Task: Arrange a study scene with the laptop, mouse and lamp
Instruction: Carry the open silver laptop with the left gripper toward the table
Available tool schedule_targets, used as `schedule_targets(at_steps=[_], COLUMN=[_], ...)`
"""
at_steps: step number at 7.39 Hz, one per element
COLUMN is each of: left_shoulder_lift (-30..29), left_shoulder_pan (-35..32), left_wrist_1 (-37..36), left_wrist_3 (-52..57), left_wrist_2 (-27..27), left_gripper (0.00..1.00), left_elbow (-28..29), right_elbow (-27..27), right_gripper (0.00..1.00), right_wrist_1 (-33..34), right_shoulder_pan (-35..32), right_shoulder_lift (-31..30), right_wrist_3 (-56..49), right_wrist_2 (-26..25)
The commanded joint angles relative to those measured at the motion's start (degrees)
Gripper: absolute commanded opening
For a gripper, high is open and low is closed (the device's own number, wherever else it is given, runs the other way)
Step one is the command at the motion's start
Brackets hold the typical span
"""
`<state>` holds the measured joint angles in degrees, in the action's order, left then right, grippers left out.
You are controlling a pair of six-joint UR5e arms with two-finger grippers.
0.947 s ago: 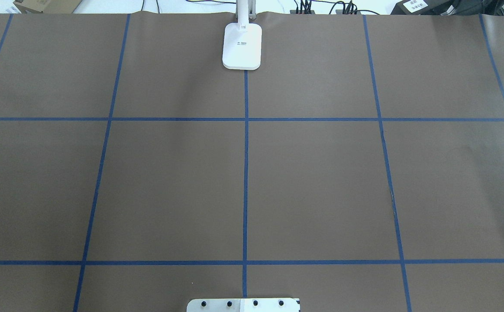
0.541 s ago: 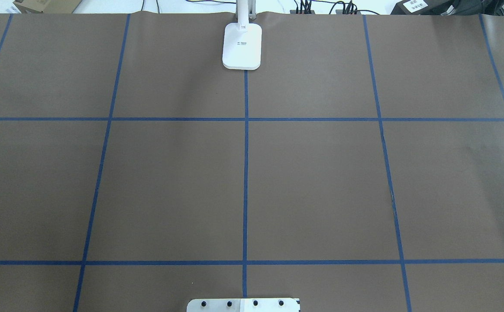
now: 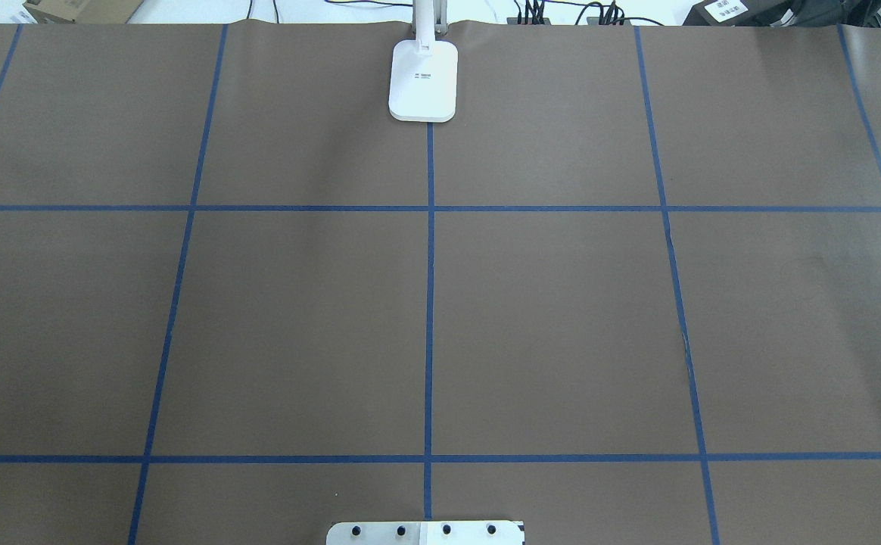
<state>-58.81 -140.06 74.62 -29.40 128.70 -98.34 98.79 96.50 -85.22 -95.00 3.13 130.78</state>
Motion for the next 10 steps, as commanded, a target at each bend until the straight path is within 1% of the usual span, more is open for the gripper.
schedule_targets(at_steps=[1, 2, 3, 4, 6, 7, 8, 9, 10], left_shoulder_lift=[-0.1, -0.1, -0.1, -0.1, -0.3, -0.4, -0.5, -0.5, -0.5], left_shoulder_pan=[0.0, 0.0, 0.0, 0.0, 0.0, 0.0, 0.0, -0.1, 0.0], left_wrist_1=[1.1, 2.1, 2.3, 2.3, 2.3, 2.3, 2.2, 2.3, 2.3], left_wrist_3=[-3.1, -3.5, -4.0, -4.1, -7.1, -7.9, -9.4, -9.4, -9.1], left_wrist_2=[0.0, 0.1, 0.1, 0.1, 2.4, 2.5, 3.9, 5.1, 5.0], left_gripper=[0.75, 0.49, 0.36, 0.33, 0.31, 0.3, 0.24, 0.16, 0.16], left_elbow=[0.2, 0.2, 0.2, 0.2, -0.7, -2.4, -4.1, -4.6, -4.4], right_elbow=[0.0, 0.0, 0.0, 0.0, 0.0, 0.0, 0.0, -0.1, -0.2], right_gripper=[1.0, 1.0, 1.0, 1.0, 1.0, 1.0, 1.0, 1.0, 1.0], right_wrist_1=[0.0, 0.0, 0.0, 0.0, 0.1, 0.1, 0.1, 0.1, 0.1], right_shoulder_pan=[0.1, 0.1, 0.1, 0.1, 0.1, 0.1, 0.1, 0.1, 0.3], right_shoulder_lift=[0.0, 0.0, 0.0, 0.0, 0.0, 0.0, 0.0, 0.0, 0.0], right_wrist_3=[-0.1, 0.0, -0.1, -0.1, 0.0, -0.1, 0.0, 0.0, 0.0], right_wrist_2=[0.0, 0.0, 0.0, 0.0, 0.0, 0.0, 0.0, 0.0, 0.0])
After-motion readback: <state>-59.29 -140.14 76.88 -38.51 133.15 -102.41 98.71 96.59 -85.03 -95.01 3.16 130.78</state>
